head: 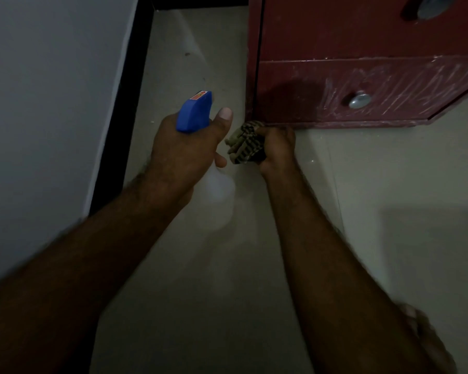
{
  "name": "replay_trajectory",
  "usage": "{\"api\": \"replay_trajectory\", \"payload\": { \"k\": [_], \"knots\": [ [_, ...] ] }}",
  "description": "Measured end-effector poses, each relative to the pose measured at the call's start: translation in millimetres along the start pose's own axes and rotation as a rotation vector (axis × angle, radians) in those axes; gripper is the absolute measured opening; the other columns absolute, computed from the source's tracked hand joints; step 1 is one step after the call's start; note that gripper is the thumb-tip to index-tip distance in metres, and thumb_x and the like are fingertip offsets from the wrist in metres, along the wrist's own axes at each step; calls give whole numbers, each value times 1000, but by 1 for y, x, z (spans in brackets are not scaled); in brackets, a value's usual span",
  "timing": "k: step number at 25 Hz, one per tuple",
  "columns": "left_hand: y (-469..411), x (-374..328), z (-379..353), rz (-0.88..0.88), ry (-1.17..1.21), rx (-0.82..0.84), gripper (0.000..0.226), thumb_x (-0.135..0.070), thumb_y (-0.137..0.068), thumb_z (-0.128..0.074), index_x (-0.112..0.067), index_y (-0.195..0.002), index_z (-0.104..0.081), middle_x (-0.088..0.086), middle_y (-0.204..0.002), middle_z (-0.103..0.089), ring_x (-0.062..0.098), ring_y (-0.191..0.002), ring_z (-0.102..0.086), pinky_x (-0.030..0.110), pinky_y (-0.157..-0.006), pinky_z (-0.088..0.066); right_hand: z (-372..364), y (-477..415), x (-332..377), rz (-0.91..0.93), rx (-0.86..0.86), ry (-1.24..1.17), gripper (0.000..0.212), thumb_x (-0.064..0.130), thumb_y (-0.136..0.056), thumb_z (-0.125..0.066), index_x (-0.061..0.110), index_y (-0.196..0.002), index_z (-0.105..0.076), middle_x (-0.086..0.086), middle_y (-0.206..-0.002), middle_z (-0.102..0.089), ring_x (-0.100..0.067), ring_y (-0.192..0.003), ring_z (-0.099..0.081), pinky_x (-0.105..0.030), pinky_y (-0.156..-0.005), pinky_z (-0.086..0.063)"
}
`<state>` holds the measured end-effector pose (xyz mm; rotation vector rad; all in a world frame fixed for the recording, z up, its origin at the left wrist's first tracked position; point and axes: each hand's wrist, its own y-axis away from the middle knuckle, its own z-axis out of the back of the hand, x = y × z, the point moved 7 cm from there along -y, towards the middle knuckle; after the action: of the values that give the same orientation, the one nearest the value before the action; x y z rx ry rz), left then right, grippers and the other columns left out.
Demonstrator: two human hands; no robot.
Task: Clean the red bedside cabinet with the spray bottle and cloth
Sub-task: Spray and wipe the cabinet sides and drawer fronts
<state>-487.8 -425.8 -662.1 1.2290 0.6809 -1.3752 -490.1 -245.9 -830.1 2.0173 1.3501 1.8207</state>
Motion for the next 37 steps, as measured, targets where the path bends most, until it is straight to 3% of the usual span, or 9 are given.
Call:
{"api": "replay_trajectory", "payload": {
  "k": [4, 8, 12, 17, 21, 26, 30, 33, 37],
  "knots": [
    [0, 0, 1, 5, -22, -9, 52, -43, -94, -66, -26, -140, -50, -7, -83, -62, 17, -67, -71, 43, -83, -60, -3, 0, 10, 57, 33, -89, 68, -9, -83, -65, 11, -146, -47, -20, -124, -69, -37, -105, -72, -55, -86, -63],
    [1, -4, 4, -12, -5, -4, 22, -44, -93, -66, -38, -111, -56, -3, -83, -61, 17, -67, -71, 47, -84, -61, -2, 4, 1, 41, 41, -21, 55, -11, -84, -63, 8, -135, -53, -18, -117, -71, -36, -100, -73, -55, -83, -63],
    [1, -5, 4, -2, -7, -7, 40, -44, -94, -65, -31, -130, -52, -6, -84, -62, 17, -68, -71, 43, -81, -61, -6, 3, 14, 71, 46, -96, 71, -9, -84, -64, 12, -150, -44, -19, -127, -67, -37, -106, -71, -56, -87, -62],
    [4, -7, 3, -24, 18, -3, 16, -43, -93, -67, -43, -92, -51, -5, -81, -61, 16, -64, -70, 45, -83, -61, -6, 11, 8, 77, 29, -32, 60, -11, -83, -63, 7, -139, -52, -19, -120, -70, -37, -102, -73, -63, -86, -61],
    [2, -7, 5, -6, -3, -27, 43, -46, -92, -66, -32, -131, -53, -8, -81, -62, 13, -63, -70, 37, -76, -60, -8, 13, 24, 114, 69, -104, 79, -6, -87, -68, 19, -155, -39, -15, -132, -65, -33, -110, -70, -53, -90, -62],
    [4, -11, 5, -54, 13, -19, 16, -43, -93, -67, -47, -97, -51, -7, -79, -62, 15, -63, -70, 44, -80, -62, -11, 19, 26, 117, 44, -43, 49, -8, -88, -64, 8, -133, -54, -17, -113, -71, -33, -95, -72, -46, -78, -64],
    [3, -13, 7, -62, 21, -20, 31, -43, -94, -65, -36, -123, -56, -9, -80, -62, 16, -65, -71, 32, -72, -59, -11, 23, 35, 174, 82, -29, 61, -3, -90, -66, 20, -143, -48, -12, -122, -69, -28, -104, -71, -42, -81, -65],
    [3, -14, 7, -82, -1, -15, 14, -44, -94, -64, -39, -98, -52, -7, -84, -61, 17, -68, -71, 26, -71, -52, -13, 25, 37, 155, 49, -2, 51, -5, -88, -65, 9, -136, -53, -14, -115, -71, -30, -99, -72, -40, -76, -65],
    [3, -13, 7, -74, 7, -14, 25, -44, -94, -64, -35, -112, -49, -6, -86, -62, 17, -69, -72, 29, -72, -55, -17, 30, 48, 193, 79, -33, 71, 1, -86, -68, 15, -151, -44, -12, -125, -67, -28, -105, -71, -45, -84, -65]
  ]
}}
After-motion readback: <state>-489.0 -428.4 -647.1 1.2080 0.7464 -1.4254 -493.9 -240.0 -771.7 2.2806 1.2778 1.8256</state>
